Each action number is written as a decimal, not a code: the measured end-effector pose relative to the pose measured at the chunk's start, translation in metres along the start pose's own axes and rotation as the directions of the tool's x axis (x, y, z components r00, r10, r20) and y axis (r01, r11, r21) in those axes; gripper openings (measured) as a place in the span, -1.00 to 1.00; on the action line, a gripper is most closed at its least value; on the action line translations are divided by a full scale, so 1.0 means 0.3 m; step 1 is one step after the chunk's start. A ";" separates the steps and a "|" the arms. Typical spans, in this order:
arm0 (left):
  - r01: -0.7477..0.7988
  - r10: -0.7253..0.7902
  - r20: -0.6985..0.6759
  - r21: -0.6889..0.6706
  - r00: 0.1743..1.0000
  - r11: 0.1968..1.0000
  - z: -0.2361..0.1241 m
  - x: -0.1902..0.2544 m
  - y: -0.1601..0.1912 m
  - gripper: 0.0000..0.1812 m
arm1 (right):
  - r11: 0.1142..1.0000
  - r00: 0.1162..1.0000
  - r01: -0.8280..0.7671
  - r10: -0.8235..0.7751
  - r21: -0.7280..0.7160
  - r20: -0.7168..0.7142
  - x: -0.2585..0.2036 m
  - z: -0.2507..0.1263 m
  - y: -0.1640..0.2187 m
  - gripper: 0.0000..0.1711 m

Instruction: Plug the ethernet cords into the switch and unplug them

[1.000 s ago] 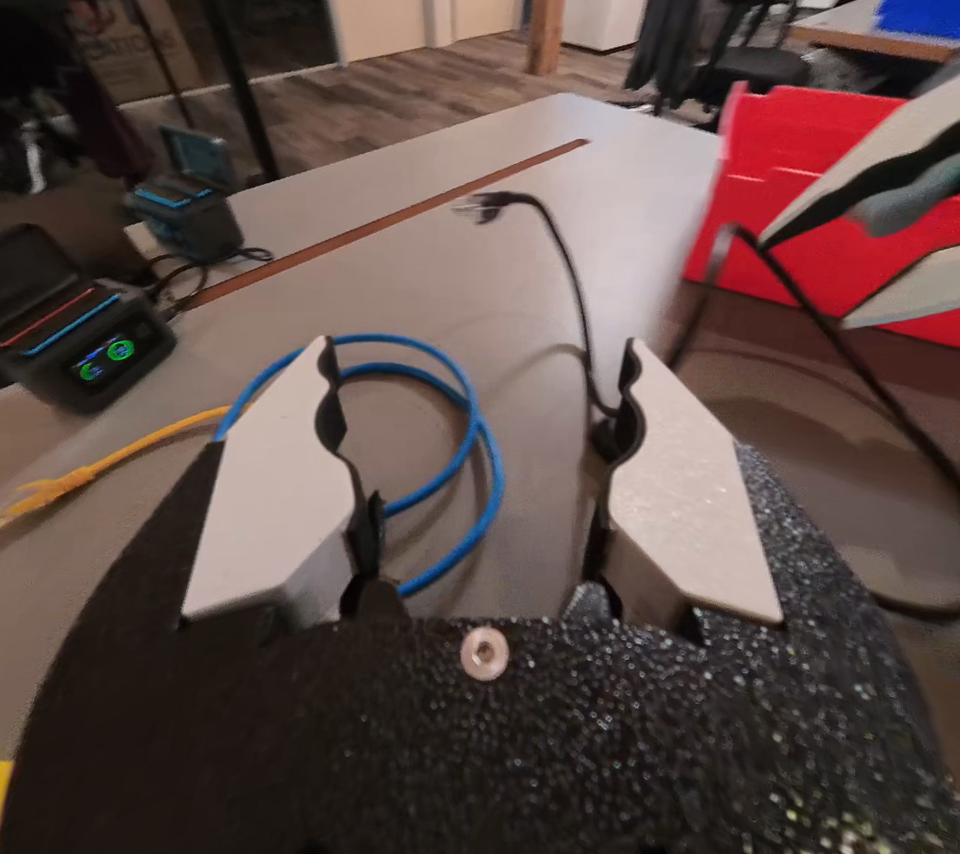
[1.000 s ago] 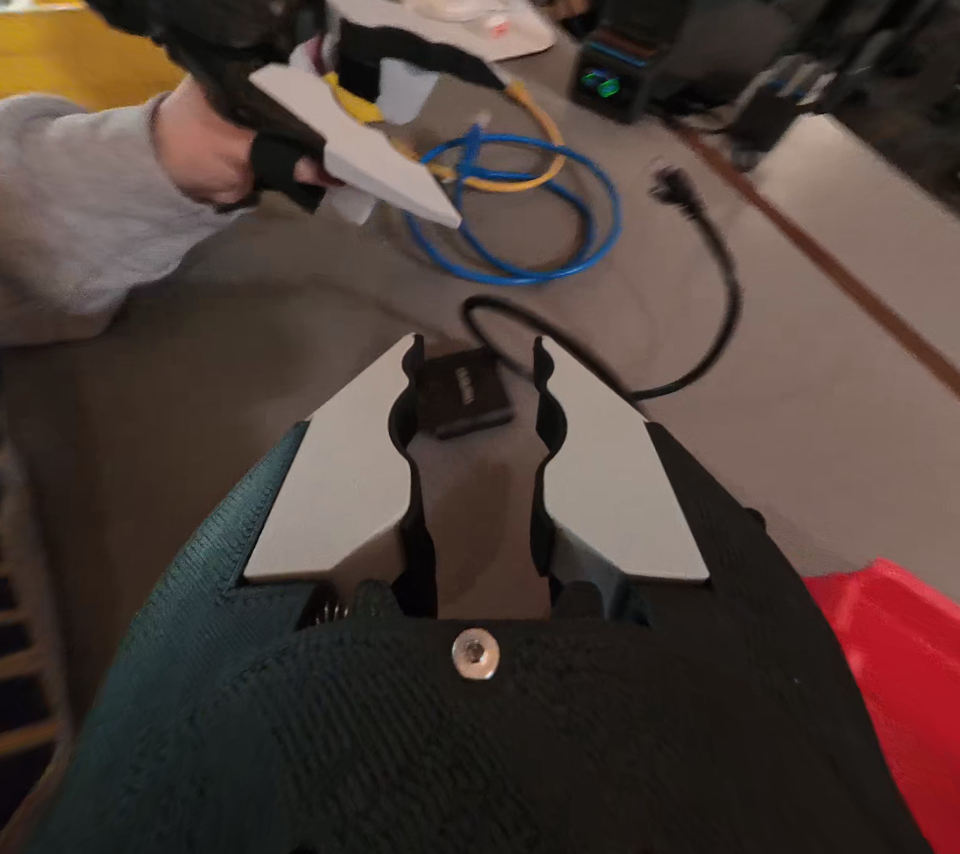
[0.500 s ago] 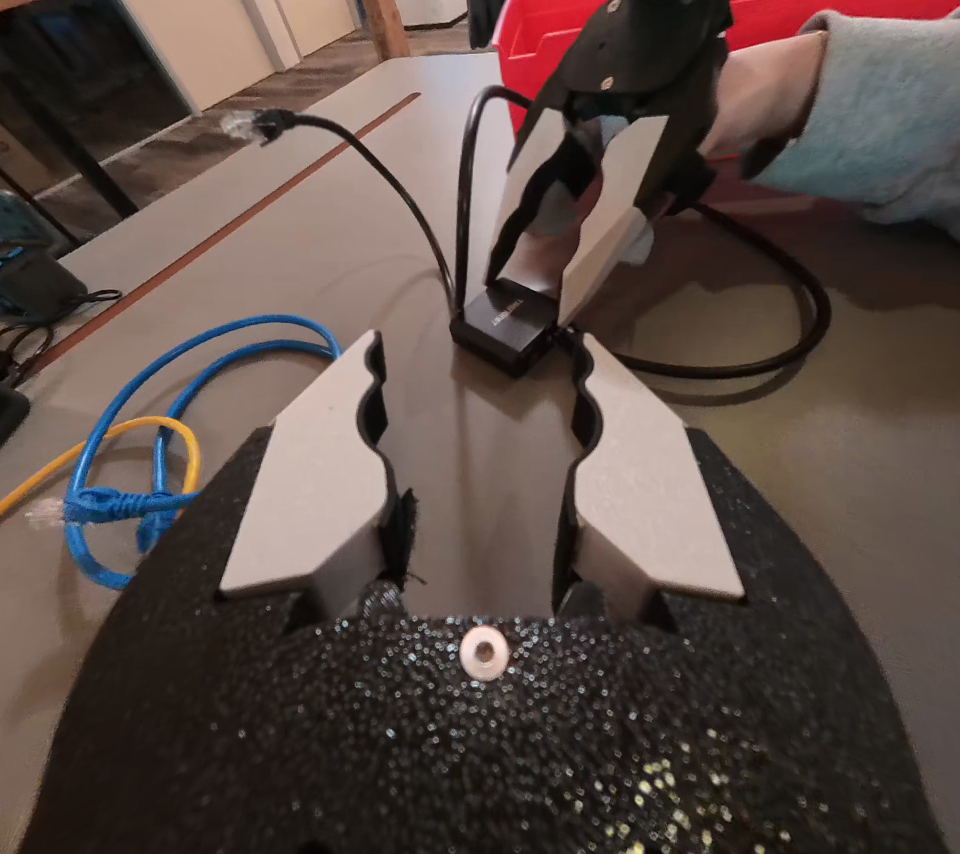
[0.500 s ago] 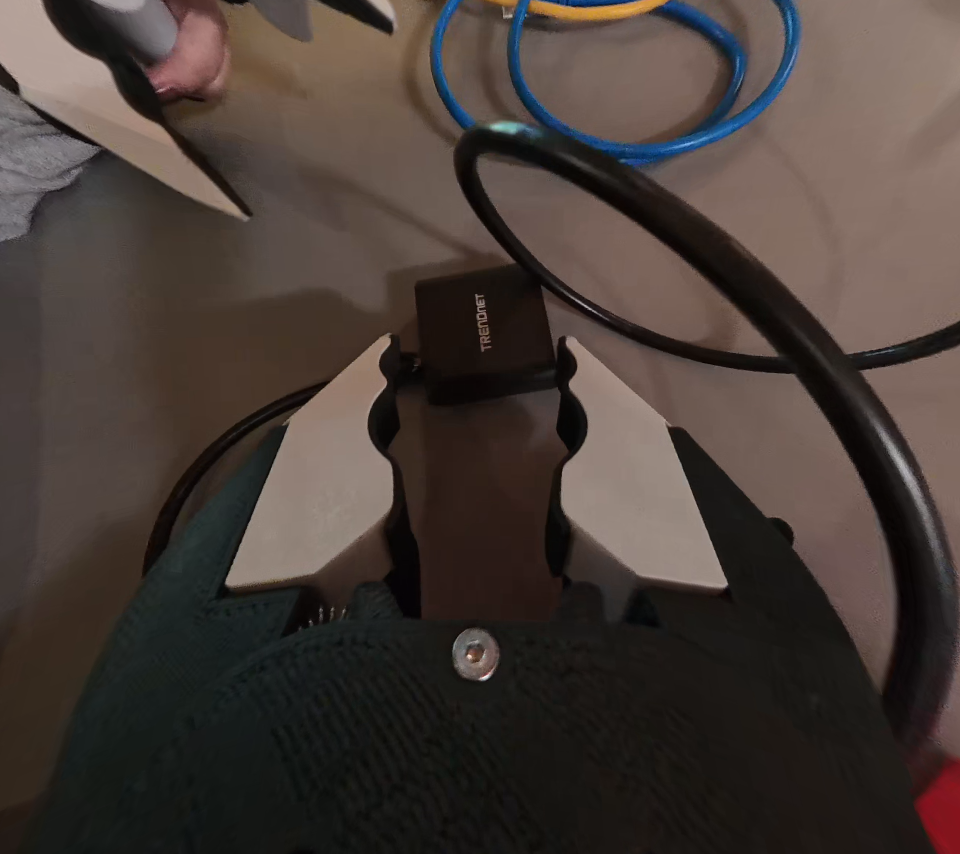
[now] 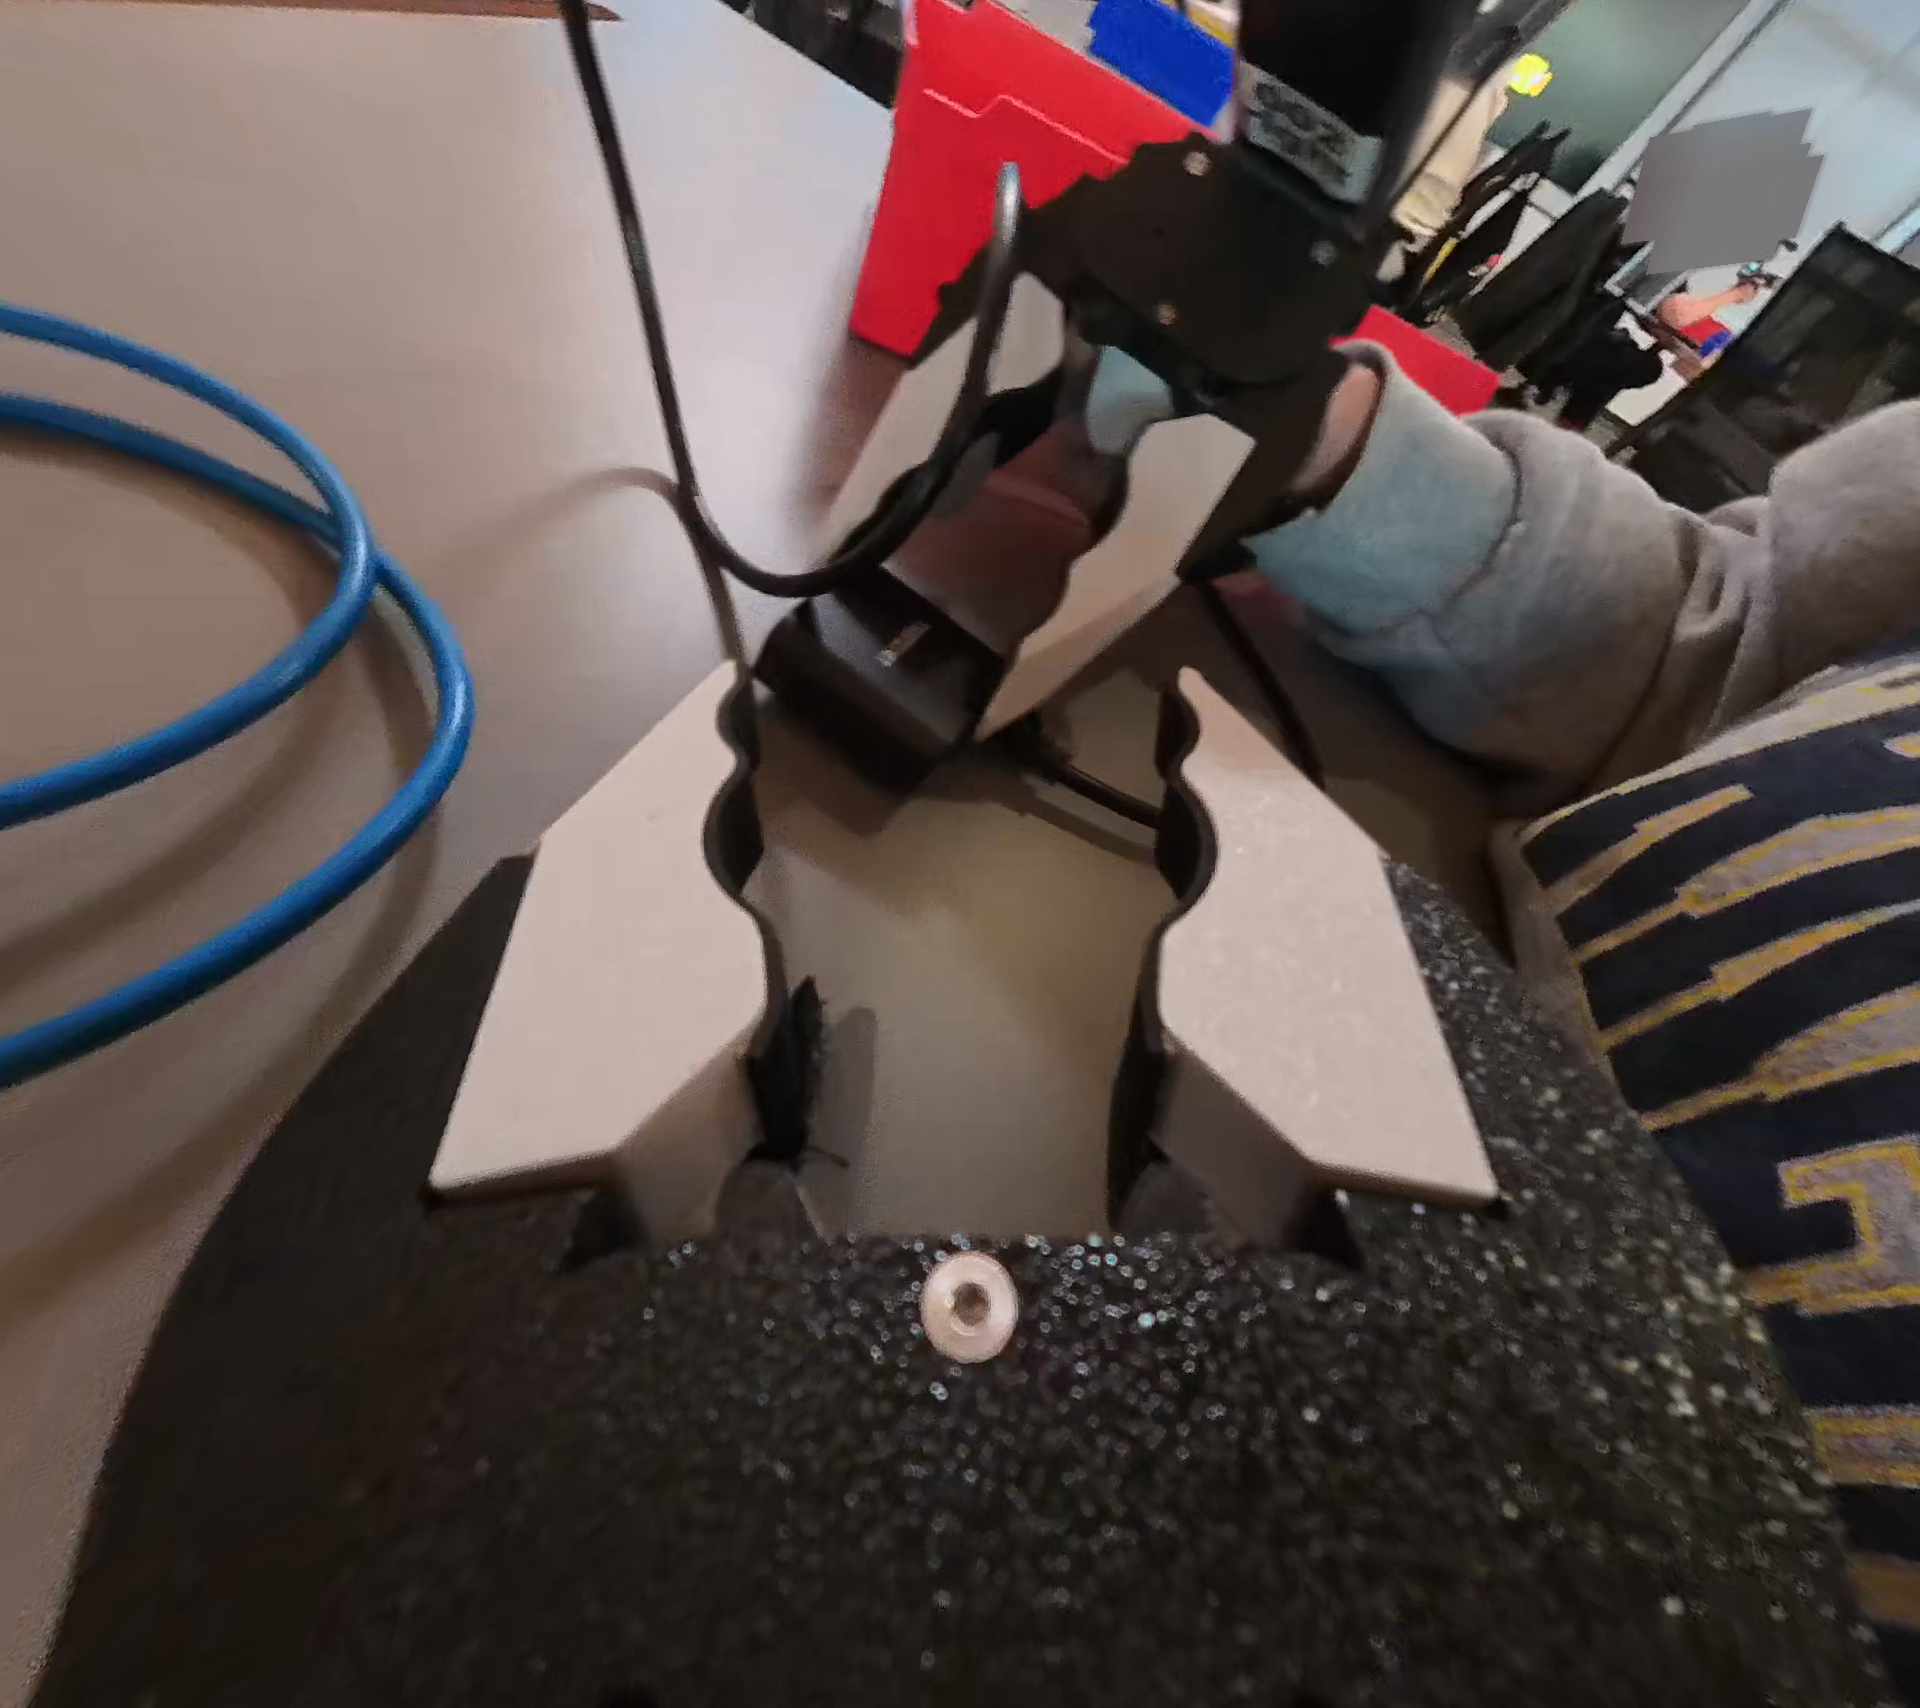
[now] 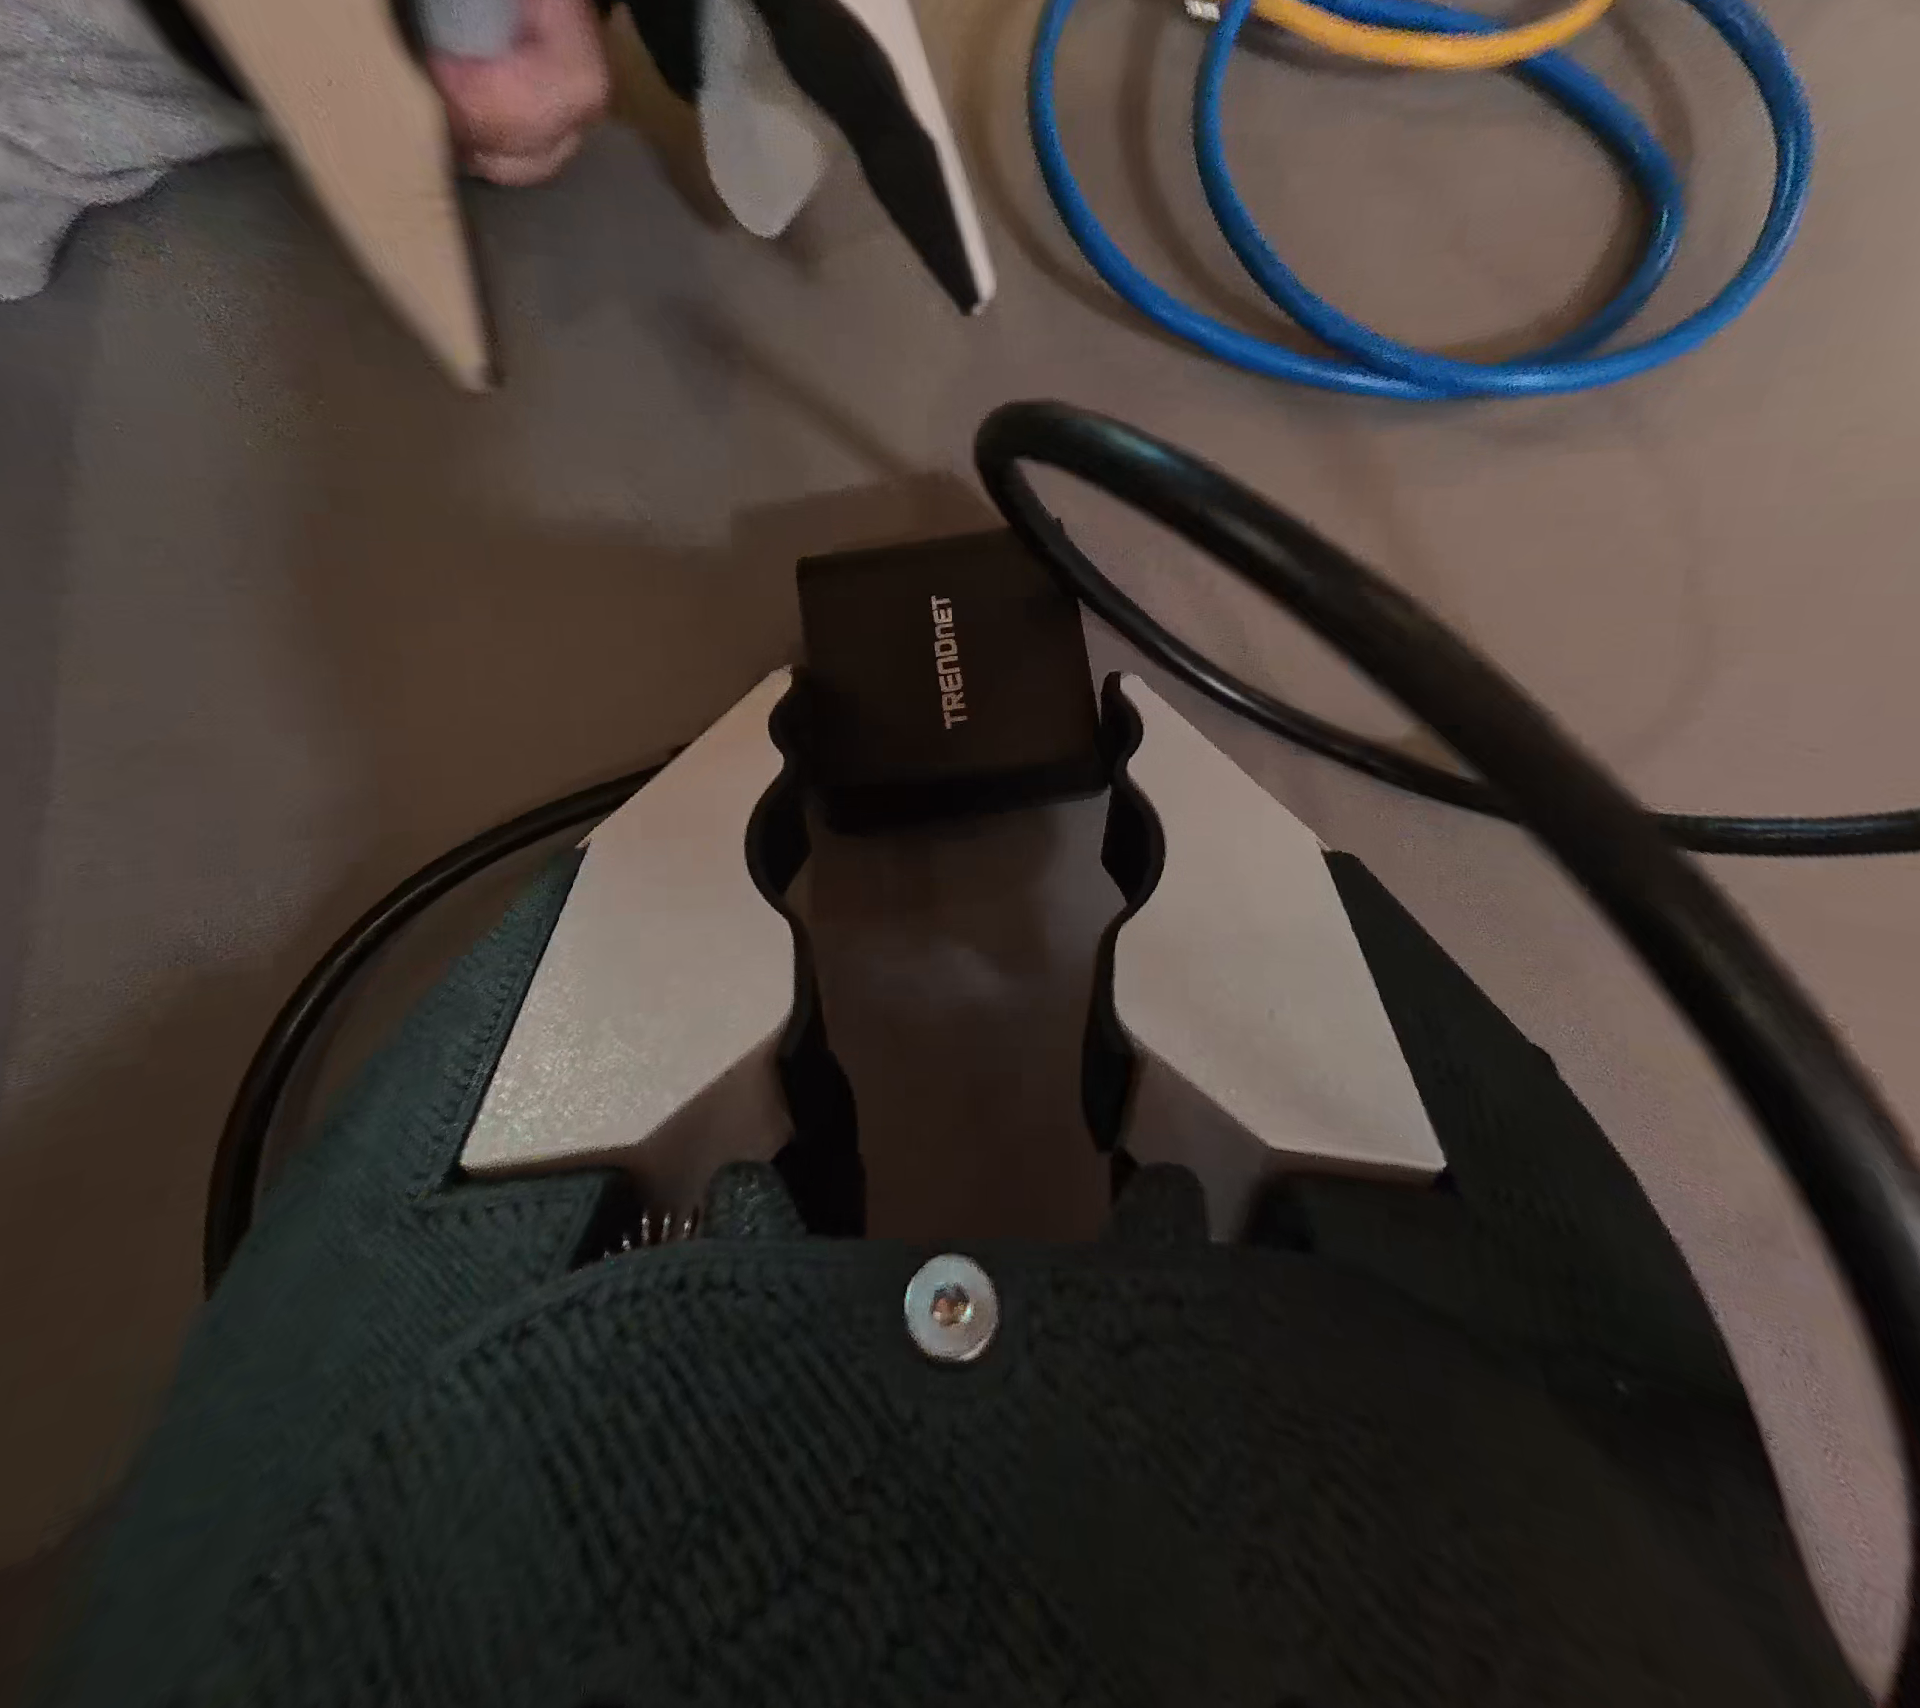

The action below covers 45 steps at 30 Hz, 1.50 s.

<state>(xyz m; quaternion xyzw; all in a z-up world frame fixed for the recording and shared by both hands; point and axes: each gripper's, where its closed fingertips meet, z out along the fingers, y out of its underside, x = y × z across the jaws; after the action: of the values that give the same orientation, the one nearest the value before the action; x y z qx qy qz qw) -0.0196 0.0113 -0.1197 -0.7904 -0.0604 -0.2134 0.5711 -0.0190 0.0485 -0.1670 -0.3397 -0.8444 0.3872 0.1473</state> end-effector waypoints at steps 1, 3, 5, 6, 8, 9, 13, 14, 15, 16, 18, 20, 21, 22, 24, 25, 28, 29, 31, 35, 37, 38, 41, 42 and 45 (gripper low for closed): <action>0.017 -0.017 0.012 -0.010 1.000 1.000 0.001 -0.008 0.004 -0.18 | 0.999 1.000 0.017 -0.018 0.035 0.002 -0.012 -0.002 -0.009 -0.35; 0.077 -0.076 0.020 -0.048 0.997 0.996 0.012 -0.014 0.022 -0.18 | 0.992 0.999 0.052 -0.052 0.118 -0.006 -0.033 -0.011 -0.035 -0.35; 0.136 -0.138 -0.022 -0.078 0.990 0.988 0.034 0.006 0.040 -0.16 | 0.971 0.995 0.099 -0.099 0.218 -0.013 -0.062 -0.032 -0.076 -0.35; 0.171 -0.175 -0.041 -0.096 0.984 0.981 0.046 0.015 0.050 -0.15 | 0.957 0.992 0.122 -0.121 0.262 -0.019 -0.077 -0.044 -0.097 -0.35; 0.230 -0.242 -0.085 -0.127 0.967 0.965 0.067 0.040 0.066 -0.16 | 0.927 0.982 0.188 -0.180 0.324 -0.055 -0.102 -0.067 -0.133 -0.36; 0.261 -0.276 -0.133 -0.124 0.952 0.957 0.068 0.059 0.060 -0.25 | 0.916 0.974 0.228 -0.209 0.330 -0.092 -0.104 -0.076 -0.141 -0.36; 0.430 -0.415 -0.363 -0.040 0.834 0.902 0.040 0.127 -0.023 -0.57 | 0.855 0.910 0.404 -0.339 0.326 -0.239 -0.124 -0.108 -0.173 -0.37; 0.481 -0.451 -0.404 -0.031 0.796 0.876 0.034 0.132 -0.039 -0.54 | 0.833 0.882 0.458 -0.382 0.311 -0.277 -0.134 -0.110 -0.180 -0.37; 0.512 -0.472 -0.447 -0.036 0.760 0.859 0.028 0.143 -0.047 -0.53 | 0.808 0.855 0.503 -0.415 0.306 -0.311 -0.146 -0.115 -0.192 -0.36; 0.528 -0.485 -0.483 -0.054 0.729 0.848 0.023 0.158 -0.047 -0.54 | 0.787 0.835 0.534 -0.435 0.308 -0.336 -0.159 -0.120 -0.205 -0.37; 0.508 -0.480 -0.492 -0.086 0.726 0.857 0.029 0.181 -0.031 -0.58 | 0.758 0.798 0.583 -0.466 0.294 -0.382 -0.174 -0.123 -0.224 -0.37; 0.439 -0.421 -0.443 -0.068 0.791 0.896 0.040 0.179 -0.017 -0.74 | 0.730 0.762 0.625 -0.495 0.275 -0.416 -0.188 -0.121 -0.238 -0.37; 0.394 -0.376 -0.423 -0.048 0.825 0.918 0.039 0.178 -0.016 -0.76 | 0.724 0.750 0.637 -0.504 0.263 -0.429 -0.190 -0.119 -0.241 -0.37; 0.349 -0.333 -0.398 -0.035 0.855 0.936 0.038 0.175 -0.014 -0.75 | 0.722 0.743 0.644 -0.509 0.254 -0.434 -0.190 -0.118 -0.241 -0.36; 0.283 -0.271 -0.350 -0.018 0.896 0.959 0.033 0.168 -0.011 -0.76 | 0.718 0.778 0.613 -0.476 0.329 -0.409 -0.206 -0.136 -0.257 -0.37; 0.255 -0.242 -0.322 0.000 0.915 0.967 0.026 0.159 -0.013 -0.76 | 0.715 0.819 0.565 -0.425 0.412 -0.385 -0.213 -0.164 -0.277 -0.36; 0.132 -0.120 -0.234 0.036 0.965 0.991 -0.020 0.146 -0.015 -0.76 | 0.696 0.924 0.379 -0.252 0.609 -0.287 -0.193 -0.275 -0.321 -0.33; 0.064 -0.054 -0.207 0.043 0.977 0.997 -0.040 0.152 -0.014 -0.76 | 0.685 0.944 0.326 -0.208 0.651 -0.255 -0.181 -0.311 -0.332 -0.34; -0.099 0.104 -0.160 0.038 0.982 0.994 -0.083 0.180 -0.009 -0.76 | 0.677 0.971 0.237 -0.144 0.697 -0.191 -0.162 -0.371 -0.353 -0.35; -0.441 0.439 -0.044 -0.071 0.897 0.895 -0.162 0.207 0.012 -0.75 | 0.725 0.975 0.188 -0.055 0.663 -0.216 -0.082 -0.426 -0.398 -0.41; -0.540 0.545 0.001 -0.138 0.838 0.830 -0.197 0.201 0.020 -0.75 | 0.795 0.965 0.182 -0.031 0.579 -0.261 -0.025 -0.401 -0.413 -0.45; -0.572 0.580 0.003 -0.159 0.814 0.804 -0.210 0.202 0.027 -0.75 | 0.820 0.963 0.193 -0.052 0.539 -0.265 -0.012 -0.378 -0.425 -0.46; -0.616 0.621 -0.015 -0.154 0.783 0.773 -0.229 0.214 0.045 -0.76 | 0.895 0.965 0.174 -0.073 0.411 -0.250 0.051 -0.266 -0.476 -0.49; -0.610 0.615 -0.013 -0.152 0.788 0.778 -0.230 0.210 0.050 -0.76 | 0.909 0.967 0.165 -0.072 0.383 -0.245 0.077 -0.221 -0.504 -0.51; -0.599 0.608 0.022 -0.148 0.793 0.787 -0.229 0.192 0.054 -0.76 | 0.971 0.982 0.065 -0.021 0.228 -0.188 0.170 -0.041 -0.551 -0.61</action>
<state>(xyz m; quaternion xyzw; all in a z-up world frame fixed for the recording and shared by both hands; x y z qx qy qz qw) 0.0196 -0.0665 -0.0929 -0.8112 0.1904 0.0039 0.5529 -0.1257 0.0126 -0.0350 -0.3359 -0.7830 0.4474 0.2719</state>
